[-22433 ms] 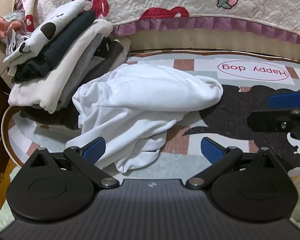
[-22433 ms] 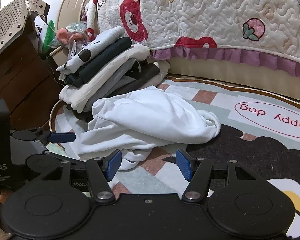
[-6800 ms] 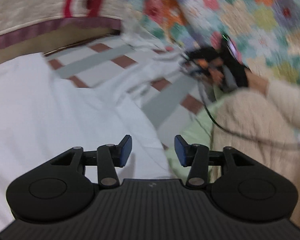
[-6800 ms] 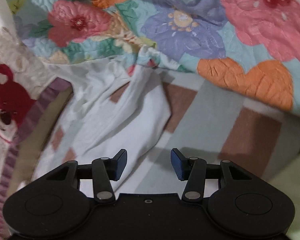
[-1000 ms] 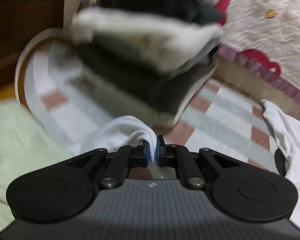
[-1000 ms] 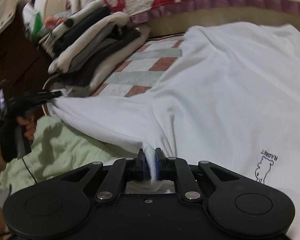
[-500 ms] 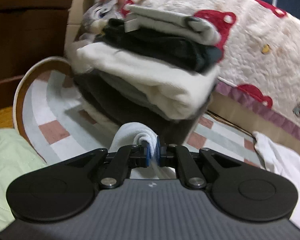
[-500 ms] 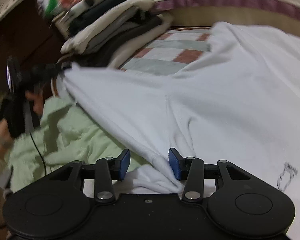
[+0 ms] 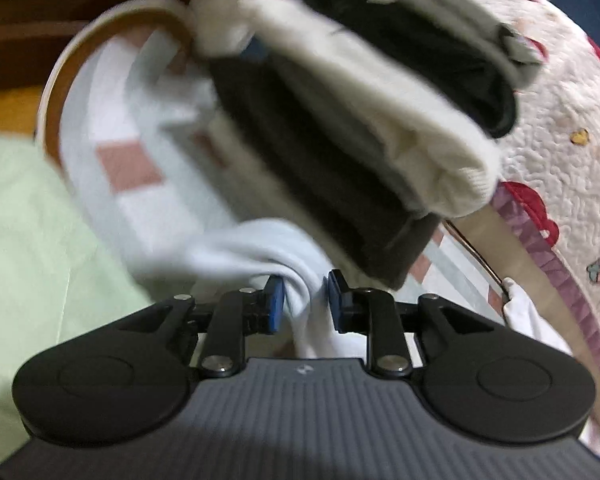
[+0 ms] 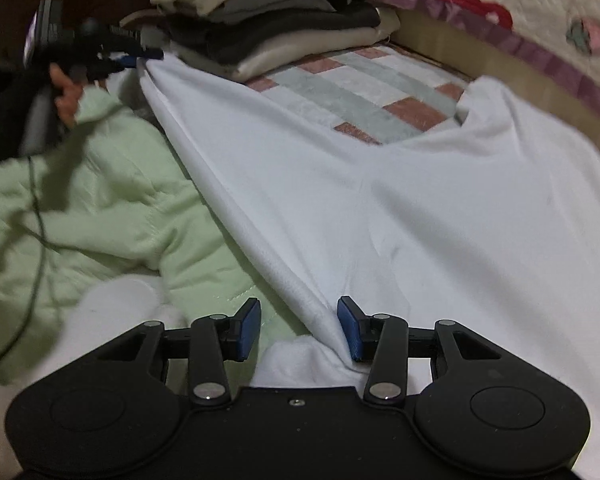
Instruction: Fold clothes
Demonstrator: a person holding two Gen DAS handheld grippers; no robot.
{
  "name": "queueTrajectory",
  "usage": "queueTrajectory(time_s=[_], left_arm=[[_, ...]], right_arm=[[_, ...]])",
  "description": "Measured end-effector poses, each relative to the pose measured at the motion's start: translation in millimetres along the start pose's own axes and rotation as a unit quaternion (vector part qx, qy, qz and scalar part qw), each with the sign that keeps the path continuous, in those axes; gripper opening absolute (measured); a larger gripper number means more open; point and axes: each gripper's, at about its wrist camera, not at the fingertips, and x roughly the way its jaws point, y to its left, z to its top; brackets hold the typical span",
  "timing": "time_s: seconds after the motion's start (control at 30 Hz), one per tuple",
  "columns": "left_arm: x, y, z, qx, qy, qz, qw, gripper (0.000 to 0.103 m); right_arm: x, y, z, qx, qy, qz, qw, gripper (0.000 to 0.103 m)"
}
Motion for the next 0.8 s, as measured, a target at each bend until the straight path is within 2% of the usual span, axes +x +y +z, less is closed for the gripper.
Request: queueTrajectory(time_s=[0.07,0.1,0.13,0.2,0.3,0.4,0.47,0.5,0.53,0.57,0.6,0.63,0.7,0.77,0.8], left_arm=[[-0.3,10.3,-1.7,-0.027,0.021,-0.005,0.9994,0.038],[3.1,14.2,-3.1,-0.034,0.038,-0.006,0.9987,0.040],[6.4,18.0,-4.5,-0.040,0.054,-0.006,0.9977,0.040],[13.0,23.0,-7.3,-0.041,0.079,-0.010,0.9960,0.042],[26.1,18.7,-8.8,-0.002,0.094,0.007,0.9955,0.044],[41.4,13.8,-5.5,0.036,0.083,0.037,0.9952,0.048],[51.1,10.5,0.3,0.053,0.071,0.050,0.9948,0.055],[54.8,9.9,3.8,0.057,0.069,0.053,0.9945,0.055],[56.8,9.4,7.4,0.062,0.068,0.051,0.9945,0.053],[58.8,8.9,11.0,0.067,0.066,0.048,0.9944,0.036],[60.6,8.4,14.6,0.072,0.064,0.045,0.9943,0.010],[58.4,6.7,19.0,0.080,0.058,0.034,0.9945,0.002],[40.9,0.8,30.4,0.105,0.013,0.033,0.9938,0.002],[20.5,-5.8,43.3,0.131,-0.041,0.040,0.9896,0.002],[13.5,-5.1,50.1,0.125,-0.061,0.040,0.9894,0.002]], right_arm=[[3.9,4.1,3.4,-0.015,-0.003,-0.006,1.000,0.049],[6.1,5.1,5.1,-0.021,-0.004,-0.007,1.000,0.042],[6.8,5.3,6.5,-0.022,-0.006,-0.002,1.000,0.026],[5.1,4.4,8.9,-0.010,-0.011,0.014,1.000,0.007],[-2.1,-0.5,8.6,0.024,-0.026,0.041,0.999,0.007],[-11.3,-12.5,5.3,0.092,-0.043,0.102,0.990,0.006],[-13.4,-16.0,2.2,0.112,-0.047,0.115,0.986,0.006],[-14.0,-15.1,0.6,0.109,-0.046,0.112,0.987,0.007],[-16.1,-13.2,-0.9,0.103,-0.047,0.102,0.988,0.008],[-20.2,-12.4,-2.1,0.103,-0.050,0.099,0.988,0.012],[-25.2,-12.3,-3.3,0.107,-0.054,0.100,0.988,0.013],[-32.3,-13.8,-5.1,0.112,-0.058,0.100,0.987,0.023],[-50.3,-20.1,-10.4,0.125,-0.069,0.094,0.985,0.044],[-65.5,-26.2,-18.3,0.129,-0.070,0.086,0.985,0.045],[-71.1,-28.0,-22.6,0.128,-0.060,0.081,0.987,0.046]])
